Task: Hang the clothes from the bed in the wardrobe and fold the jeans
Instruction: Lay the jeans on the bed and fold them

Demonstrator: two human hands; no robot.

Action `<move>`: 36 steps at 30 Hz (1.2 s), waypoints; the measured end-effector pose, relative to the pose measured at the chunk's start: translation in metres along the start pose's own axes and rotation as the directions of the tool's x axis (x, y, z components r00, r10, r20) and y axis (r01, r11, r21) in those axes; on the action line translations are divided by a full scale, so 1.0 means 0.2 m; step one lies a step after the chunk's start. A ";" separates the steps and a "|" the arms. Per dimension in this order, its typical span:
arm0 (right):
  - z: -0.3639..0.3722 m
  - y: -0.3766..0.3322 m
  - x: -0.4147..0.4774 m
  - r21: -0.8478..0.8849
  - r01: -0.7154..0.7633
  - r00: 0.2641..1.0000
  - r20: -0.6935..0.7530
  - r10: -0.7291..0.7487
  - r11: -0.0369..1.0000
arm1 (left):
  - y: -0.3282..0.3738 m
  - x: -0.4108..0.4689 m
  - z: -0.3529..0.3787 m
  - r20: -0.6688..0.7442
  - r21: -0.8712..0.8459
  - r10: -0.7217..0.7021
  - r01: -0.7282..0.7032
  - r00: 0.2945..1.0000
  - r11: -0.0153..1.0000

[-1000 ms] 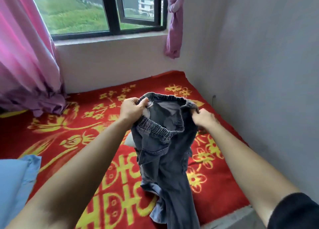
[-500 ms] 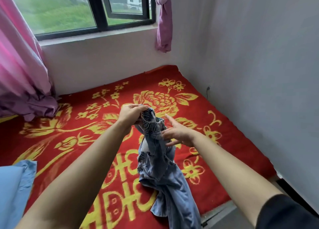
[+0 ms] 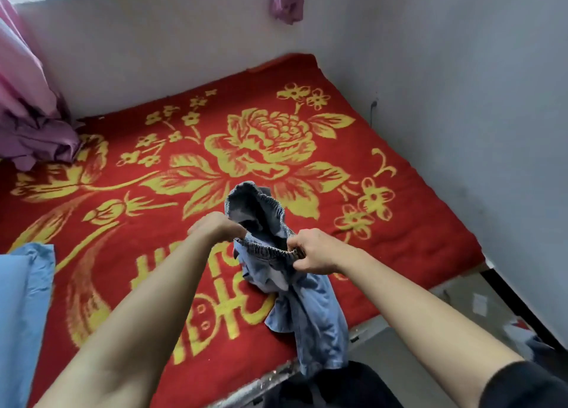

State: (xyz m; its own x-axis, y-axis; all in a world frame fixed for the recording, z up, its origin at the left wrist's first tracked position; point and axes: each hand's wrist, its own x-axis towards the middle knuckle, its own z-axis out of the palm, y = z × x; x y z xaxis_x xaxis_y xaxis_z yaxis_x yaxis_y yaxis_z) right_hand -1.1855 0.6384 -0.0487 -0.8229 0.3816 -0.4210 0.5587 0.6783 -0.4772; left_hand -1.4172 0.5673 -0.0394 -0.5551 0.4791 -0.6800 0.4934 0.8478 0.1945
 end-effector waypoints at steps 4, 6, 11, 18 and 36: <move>0.19 0.11 -0.09 -0.003 0.011 1.000 0.007 -0.011 1.000 | 0.04 0.14 0.36 -0.236 0.321 0.088 -0.008 0.968 0.947; 0.25 0.18 -0.16 0.045 0.002 1.000 -0.004 -0.002 0.999 | 0.04 0.21 0.48 -0.229 0.433 0.222 -0.105 0.948 0.895; 0.29 0.36 -0.35 0.159 -0.044 0.984 -0.163 0.070 0.986 | -0.02 0.32 0.73 -0.056 0.397 0.172 -0.136 0.984 0.908; 0.19 0.51 -0.47 0.257 -0.178 0.790 -0.538 0.294 0.950 | 0.02 0.23 0.92 -0.021 0.035 0.450 -0.449 0.893 0.893; -0.73 0.41 -0.67 0.383 -0.230 0.403 -0.799 0.446 0.895 | 0.52 -0.48 -0.06 -0.362 -0.664 0.200 -0.403 0.910 0.630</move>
State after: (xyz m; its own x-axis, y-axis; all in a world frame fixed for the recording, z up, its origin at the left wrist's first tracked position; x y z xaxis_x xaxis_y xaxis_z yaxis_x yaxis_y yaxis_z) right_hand -1.0446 0.7348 0.0808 -0.1653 0.9581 0.2340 0.7291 0.2785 -0.6252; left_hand -1.3199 0.6118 0.0541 -0.6489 0.6884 -0.3241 0.0902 0.4926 0.8656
